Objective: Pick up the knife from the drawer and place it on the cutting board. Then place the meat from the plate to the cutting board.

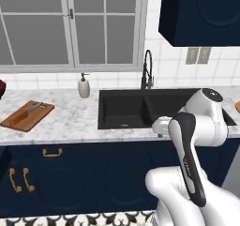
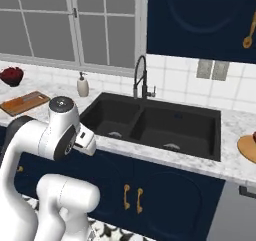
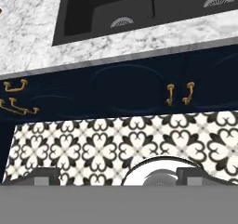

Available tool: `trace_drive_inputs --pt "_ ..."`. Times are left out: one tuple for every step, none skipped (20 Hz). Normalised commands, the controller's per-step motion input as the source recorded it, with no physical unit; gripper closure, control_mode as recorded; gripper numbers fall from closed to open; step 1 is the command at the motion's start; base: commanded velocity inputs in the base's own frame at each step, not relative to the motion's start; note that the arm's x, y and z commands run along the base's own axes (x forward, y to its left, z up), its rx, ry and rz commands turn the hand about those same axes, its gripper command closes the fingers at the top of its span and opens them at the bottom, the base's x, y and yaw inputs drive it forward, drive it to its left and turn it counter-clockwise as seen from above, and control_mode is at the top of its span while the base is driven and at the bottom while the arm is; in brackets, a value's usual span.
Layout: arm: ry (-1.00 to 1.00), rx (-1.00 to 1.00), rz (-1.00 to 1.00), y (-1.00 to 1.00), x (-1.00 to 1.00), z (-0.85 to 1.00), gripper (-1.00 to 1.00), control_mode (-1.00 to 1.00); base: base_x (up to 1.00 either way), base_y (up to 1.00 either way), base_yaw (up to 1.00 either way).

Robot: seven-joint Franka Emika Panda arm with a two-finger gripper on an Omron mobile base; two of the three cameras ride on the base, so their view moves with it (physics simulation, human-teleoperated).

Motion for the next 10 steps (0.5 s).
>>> trace_drive_inputs --pt "0.00 0.00 0.00 0.00 0.00 0.00 -1.00 1.00 -0.05 -1.00 -0.13" --pt "0.00 0.00 0.00 0.00 0.00 0.00 -1.00 1.00 0.00 -1.00 -0.11" --pt "0.00 0.00 0.00 0.00 0.00 0.00 -1.00 1.00 0.00 -1.00 -0.08" --pt "0.00 0.00 0.00 0.00 0.00 0.00 -1.00 1.00 0.00 -1.00 -0.07" --pt "0.00 0.00 0.00 0.00 0.00 0.00 -1.00 1.00 0.00 -1.00 -0.05" --pt "0.00 0.00 0.00 0.00 0.00 0.00 -1.00 1.00 0.00 -1.00 -0.03" --pt "0.00 0.00 0.00 0.00 0.00 0.00 -1.00 1.00 0.00 -1.00 -0.01" --pt "0.00 0.00 0.00 0.00 0.00 0.00 -1.00 1.00 0.00 -1.00 -0.01" --pt "0.00 0.00 0.00 0.00 0.00 0.00 -1.00 1.00 0.00 -1.00 0.00" --pt "0.00 0.00 0.00 0.00 0.00 0.00 -1.00 1.00 0.00 -1.00 0.00"
